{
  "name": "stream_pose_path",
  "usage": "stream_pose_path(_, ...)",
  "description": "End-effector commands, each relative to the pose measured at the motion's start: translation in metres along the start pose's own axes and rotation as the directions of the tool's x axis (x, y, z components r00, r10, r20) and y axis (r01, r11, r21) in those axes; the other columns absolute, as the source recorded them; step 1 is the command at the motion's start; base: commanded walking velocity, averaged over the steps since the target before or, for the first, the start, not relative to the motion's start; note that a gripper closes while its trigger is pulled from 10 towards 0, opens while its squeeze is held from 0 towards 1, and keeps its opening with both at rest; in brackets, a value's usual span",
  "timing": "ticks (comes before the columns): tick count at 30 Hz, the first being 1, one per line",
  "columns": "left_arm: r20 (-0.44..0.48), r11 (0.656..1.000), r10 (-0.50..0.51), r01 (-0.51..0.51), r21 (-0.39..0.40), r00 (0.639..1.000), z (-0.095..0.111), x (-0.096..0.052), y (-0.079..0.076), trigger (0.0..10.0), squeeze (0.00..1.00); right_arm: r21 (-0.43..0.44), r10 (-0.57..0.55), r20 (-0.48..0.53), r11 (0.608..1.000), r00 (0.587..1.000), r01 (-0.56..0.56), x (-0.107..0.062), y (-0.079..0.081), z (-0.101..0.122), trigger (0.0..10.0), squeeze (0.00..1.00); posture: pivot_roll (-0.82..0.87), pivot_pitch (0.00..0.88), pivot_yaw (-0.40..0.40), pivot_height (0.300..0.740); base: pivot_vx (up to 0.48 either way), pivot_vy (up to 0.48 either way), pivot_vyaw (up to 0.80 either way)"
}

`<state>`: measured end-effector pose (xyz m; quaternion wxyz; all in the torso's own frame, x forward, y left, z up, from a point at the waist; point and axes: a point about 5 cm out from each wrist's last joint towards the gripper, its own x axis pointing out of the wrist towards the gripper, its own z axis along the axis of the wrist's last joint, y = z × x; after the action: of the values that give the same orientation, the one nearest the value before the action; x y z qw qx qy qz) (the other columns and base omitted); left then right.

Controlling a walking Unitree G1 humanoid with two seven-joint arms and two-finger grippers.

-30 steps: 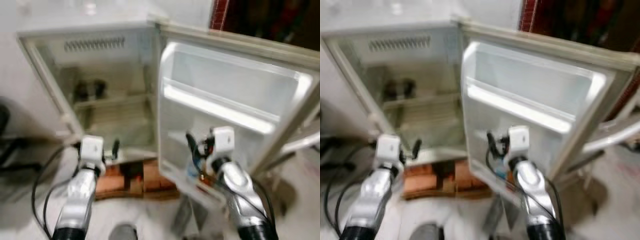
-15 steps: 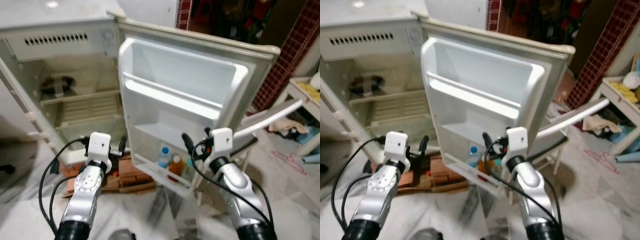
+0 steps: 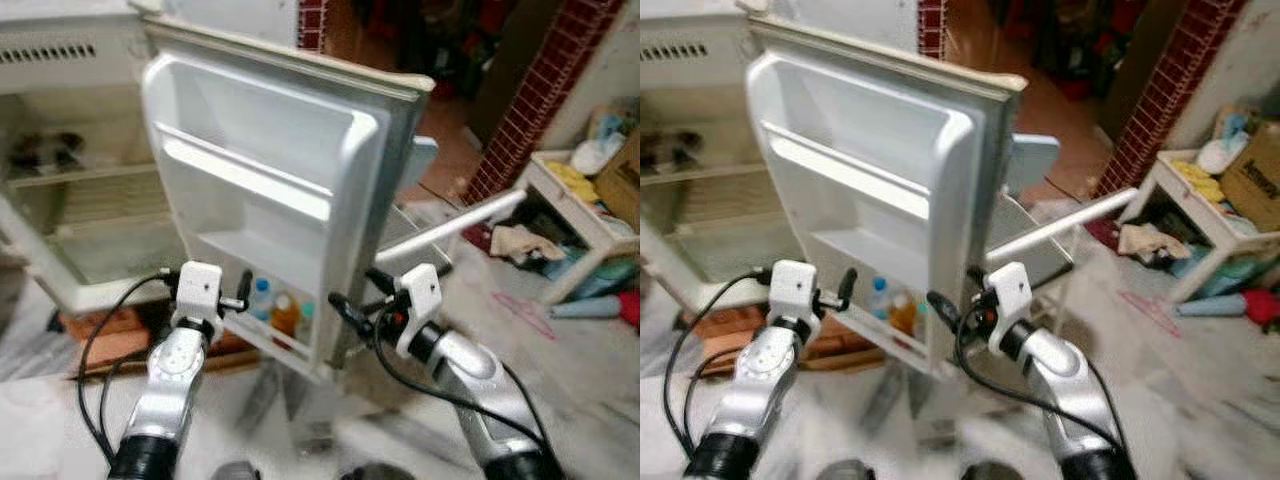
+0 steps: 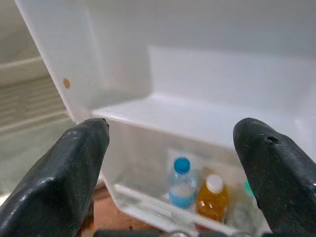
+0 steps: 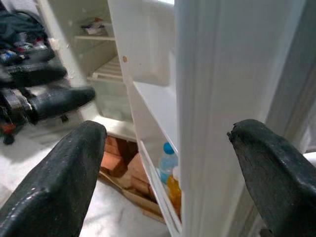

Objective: Restocking fridge

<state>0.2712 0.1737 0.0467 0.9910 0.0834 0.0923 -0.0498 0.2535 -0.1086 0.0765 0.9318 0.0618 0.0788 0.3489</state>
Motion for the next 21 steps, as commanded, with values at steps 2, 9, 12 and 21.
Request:
stream_pose_path(2,0.007,1.0,0.009,-0.009,0.013,1.0,0.002,0.001,0.002,10.0,0.0,-0.023,-0.03,0.033,0.999,0.999,0.031,0.001,-0.008,0.009,10.0,0.0,0.01,0.0,-0.006,0.74,0.0,-0.48,0.0)
stream_pose_path(9,0.008,0.999,0.036,-0.036,-0.002,0.999,0.002,0.001,0.004,10.0,0.0,-0.102,-0.18,0.13,0.976,0.975,0.193,0.004,-0.026,0.025,10.0,0.0,0.02,0.0,-0.005,0.74,0.0,-0.201,0.29)
stream_pose_path(12,0.003,0.998,0.055,-0.055,-0.02,0.998,0.001,0.002,0.007,10.0,0.0,-0.1,-0.286,0.195,0.946,0.938,0.309,0.007,-0.038,0.038,10.0,0.0,0.02,0.0,-0.004,0.74,0.0,0.0,0.67)
stream_pose_path(21,0.009,0.997,0.074,-0.074,-0.011,0.997,0.001,0.0,0.011,10.0,0.0,-0.095,-0.363,0.253,0.913,0.897,0.397,0.012,-0.041,0.045,10.0,0.0,0.03,0.0,0.003,0.74,0.0,0.0,0.66)
